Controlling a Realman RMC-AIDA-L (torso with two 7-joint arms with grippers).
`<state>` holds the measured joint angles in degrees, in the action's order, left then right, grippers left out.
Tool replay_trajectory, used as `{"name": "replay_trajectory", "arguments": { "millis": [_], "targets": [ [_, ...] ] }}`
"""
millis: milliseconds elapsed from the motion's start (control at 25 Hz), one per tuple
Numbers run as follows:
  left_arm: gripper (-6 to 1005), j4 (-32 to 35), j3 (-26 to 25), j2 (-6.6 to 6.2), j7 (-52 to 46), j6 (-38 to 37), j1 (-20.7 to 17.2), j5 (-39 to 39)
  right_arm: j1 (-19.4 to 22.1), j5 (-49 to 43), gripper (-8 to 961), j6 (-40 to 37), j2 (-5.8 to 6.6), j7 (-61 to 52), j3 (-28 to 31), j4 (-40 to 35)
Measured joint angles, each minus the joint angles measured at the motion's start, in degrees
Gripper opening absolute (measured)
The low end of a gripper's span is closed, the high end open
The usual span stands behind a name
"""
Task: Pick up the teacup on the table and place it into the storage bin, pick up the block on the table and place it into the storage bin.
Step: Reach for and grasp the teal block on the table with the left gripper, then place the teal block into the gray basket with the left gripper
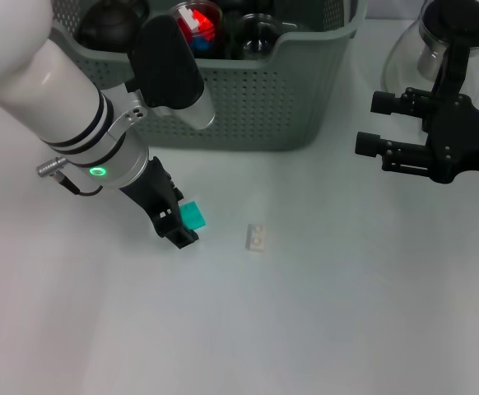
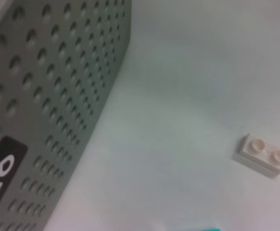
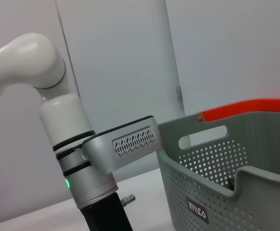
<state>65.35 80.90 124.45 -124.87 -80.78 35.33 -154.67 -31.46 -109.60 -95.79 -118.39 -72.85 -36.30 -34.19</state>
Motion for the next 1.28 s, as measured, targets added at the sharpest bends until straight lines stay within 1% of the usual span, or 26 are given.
{"name": "replay_trajectory", "arguments": {
  "millis": [240, 480, 680, 880, 1000, 1080, 1120, 1200, 1280],
  "targets": [
    [703, -0.42, 1.23, 0.03, -0.66, 0.6, 0.0, -1.03, 0.0, 0.0, 761, -0.01, 0.05, -0.01, 0.0, 0.0],
    [580, -0.72, 2.21, -0.02, -1.06, 1.39, 0.0, -1.26, 0.07, -0.02, 761, -0.01, 0.08, -0.01, 0.0, 0.01],
    [406, -0.74, 2.32, -0.03, -1.87, 1.97, 0.0, -1.35, 0.24, -0.06, 761, -0.01, 0.09, -0.01, 0.0, 0.07],
    [406, 0.49, 1.95, -0.05, -2.38, 1.21, -0.15, -1.34, 0.27, -0.04, 761, -0.04, 0.09, -0.01, 0.0, 0.09],
    [407, 3.27, 0.94, -0.23, -1.92, -1.18, -0.98, -0.88, 0.27, -0.02, 761, -0.19, 0.09, -0.01, 0.0, 0.09],
    [407, 6.54, -1.98, -0.21, 0.09, -4.39, -1.85, 0.35, 0.26, 0.0, 761, -0.25, 0.12, -0.01, 0.0, 0.09],
    [407, 8.27, -4.72, -0.24, 1.85, -6.77, -2.11, 1.74, 0.26, 0.0, 760, -0.3, 0.15, -0.01, 0.0, 0.09],
    [406, 9.75, -11.33, -0.36, 6.0, -11.77, -2.11, 4.94, 0.26, 0.01, 760, -0.42, 0.16, -0.01, 0.0, 0.09],
    [406, 9.27, -20.53, -0.73, 11.3, -18.49, -1.24, 8.92, 0.29, 0.01, 760, -0.45, 0.17, -0.01, 0.0, 0.09]
  ]
}}
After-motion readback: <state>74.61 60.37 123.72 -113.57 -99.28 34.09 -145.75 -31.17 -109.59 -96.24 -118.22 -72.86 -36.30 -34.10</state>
